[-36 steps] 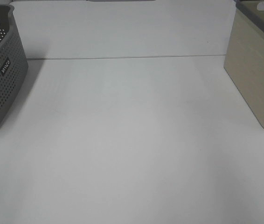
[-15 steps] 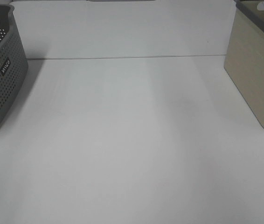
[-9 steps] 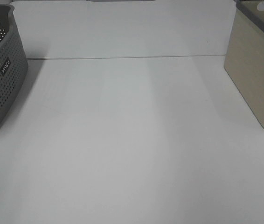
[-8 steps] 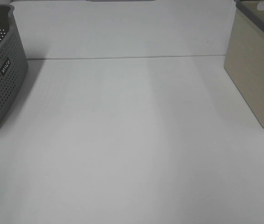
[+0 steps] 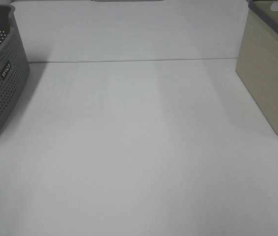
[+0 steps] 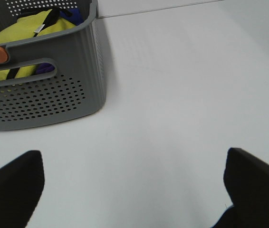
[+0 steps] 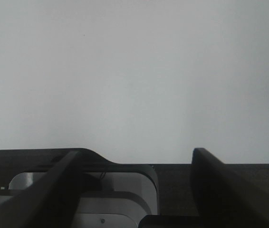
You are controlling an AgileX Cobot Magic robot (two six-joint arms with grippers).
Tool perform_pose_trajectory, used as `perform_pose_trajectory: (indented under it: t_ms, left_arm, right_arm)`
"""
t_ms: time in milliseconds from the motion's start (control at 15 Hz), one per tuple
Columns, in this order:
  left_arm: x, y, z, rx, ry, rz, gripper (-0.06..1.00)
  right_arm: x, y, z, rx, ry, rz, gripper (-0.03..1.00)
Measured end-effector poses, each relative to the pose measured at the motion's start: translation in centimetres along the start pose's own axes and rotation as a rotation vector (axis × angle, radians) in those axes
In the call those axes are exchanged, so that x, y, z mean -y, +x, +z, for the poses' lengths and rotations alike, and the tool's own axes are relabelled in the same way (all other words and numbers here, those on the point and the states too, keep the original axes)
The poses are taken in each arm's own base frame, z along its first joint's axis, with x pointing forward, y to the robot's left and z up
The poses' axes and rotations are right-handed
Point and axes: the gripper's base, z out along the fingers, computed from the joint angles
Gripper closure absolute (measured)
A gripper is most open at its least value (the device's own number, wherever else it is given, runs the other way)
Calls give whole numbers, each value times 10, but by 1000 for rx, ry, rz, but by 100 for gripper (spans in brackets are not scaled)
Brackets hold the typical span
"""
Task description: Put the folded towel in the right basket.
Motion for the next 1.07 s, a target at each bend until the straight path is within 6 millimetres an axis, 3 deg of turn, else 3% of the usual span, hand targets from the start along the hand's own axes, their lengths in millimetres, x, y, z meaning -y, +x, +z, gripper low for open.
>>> perform_pose_trajectory:
  t_ms: [133, 333, 800, 1067]
  left_arm:
    - [0, 0, 0, 0, 0, 0, -3]
    - [0, 0, 0, 0, 0, 0, -3]
    - [0, 0, 0, 0, 0, 0, -3]
    - [0, 0, 0, 0, 0, 0, -3]
  right_arm:
    - [0, 47, -6, 137, 18, -21, 35]
    - [2, 86, -14, 300, 54, -50, 35]
    - [1, 146, -25, 666, 85, -117, 35]
    - [1, 154, -28, 723, 90, -131, 35]
